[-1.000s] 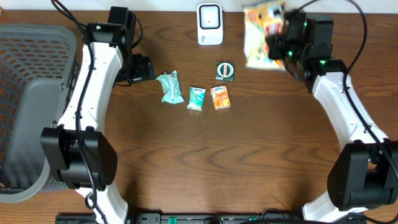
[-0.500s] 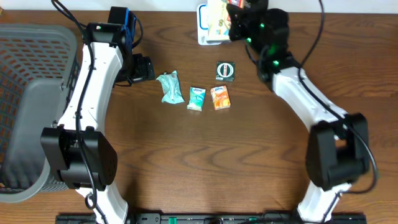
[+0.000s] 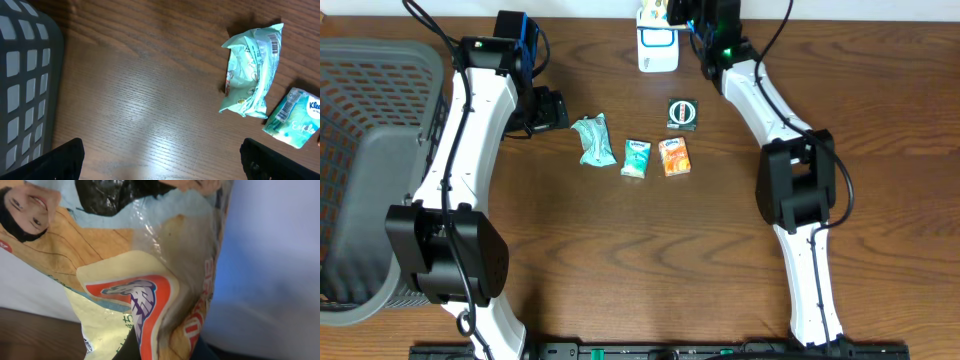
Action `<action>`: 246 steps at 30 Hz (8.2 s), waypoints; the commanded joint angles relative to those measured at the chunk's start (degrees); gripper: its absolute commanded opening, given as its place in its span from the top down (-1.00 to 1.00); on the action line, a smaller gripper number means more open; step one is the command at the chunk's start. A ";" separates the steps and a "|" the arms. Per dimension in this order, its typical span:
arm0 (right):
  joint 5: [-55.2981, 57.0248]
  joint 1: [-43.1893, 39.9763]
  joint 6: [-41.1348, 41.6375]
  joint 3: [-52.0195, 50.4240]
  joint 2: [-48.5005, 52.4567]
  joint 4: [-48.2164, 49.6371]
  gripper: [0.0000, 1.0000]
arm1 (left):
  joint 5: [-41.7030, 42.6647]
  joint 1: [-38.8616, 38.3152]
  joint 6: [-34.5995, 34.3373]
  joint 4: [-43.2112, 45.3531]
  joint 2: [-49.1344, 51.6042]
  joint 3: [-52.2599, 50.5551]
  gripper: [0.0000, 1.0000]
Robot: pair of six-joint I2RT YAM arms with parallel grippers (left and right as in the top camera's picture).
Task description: Scan the item barcode
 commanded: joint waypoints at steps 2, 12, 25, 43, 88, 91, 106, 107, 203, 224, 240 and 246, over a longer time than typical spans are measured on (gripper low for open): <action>0.83 1.49 0.07 2.62 0.81 0.46 0.97 | -0.74 0.15 0.94 -0.22 -0.11 -0.57 -0.95; 4.50 2.32 0.04 2.60 0.81 -4.79 0.97 | -0.74 0.15 0.94 -0.22 -0.11 -0.57 -0.96; 10.62 -2.99 -0.76 2.75 -4.20 -11.43 0.97 | -0.74 0.15 0.94 -0.22 -0.11 -0.57 -0.96; 30.27 -28.50 -29.16 1.92 -8.33 -48.89 0.69 | -0.74 0.15 0.94 -0.22 -0.11 -0.57 -0.95; -17.49 -5.46 -12.85 -10.14 -9.81 -71.10 -0.76 | -0.72 0.15 0.94 -0.22 -0.11 -0.57 -0.96; -17.66 -3.08 -12.85 -13.27 -9.81 -69.68 -0.65 | -0.72 0.15 0.94 -0.22 -0.11 -0.57 -0.96; -22.91 0.33 -12.79 -19.98 -9.81 -68.46 -0.06 | -0.74 0.15 0.94 -0.22 -0.11 -0.57 -0.95; -23.08 0.37 -12.79 -20.44 -9.81 -68.83 -0.06 | -0.72 0.15 0.94 -0.22 -0.11 -0.57 -0.96; -80.63 -7.67 -59.08 -21.94 -12.94 -65.83 0.98 | -0.74 0.15 0.94 -0.22 -0.11 -0.57 -0.96; -21.57 -2.21 -30.51 -14.05 -17.22 -64.72 0.98 | -0.74 0.15 0.94 -0.22 -0.11 -0.57 -0.95; 30.08 9.31 -36.30 -11.30 -16.61 -32.33 0.98 | -0.74 0.15 0.94 -0.22 -0.11 -0.57 -0.95; 23.89 9.20 -34.27 -11.26 -15.52 -23.80 0.98 | -0.72 0.15 0.94 -0.22 -0.11 -0.57 -0.96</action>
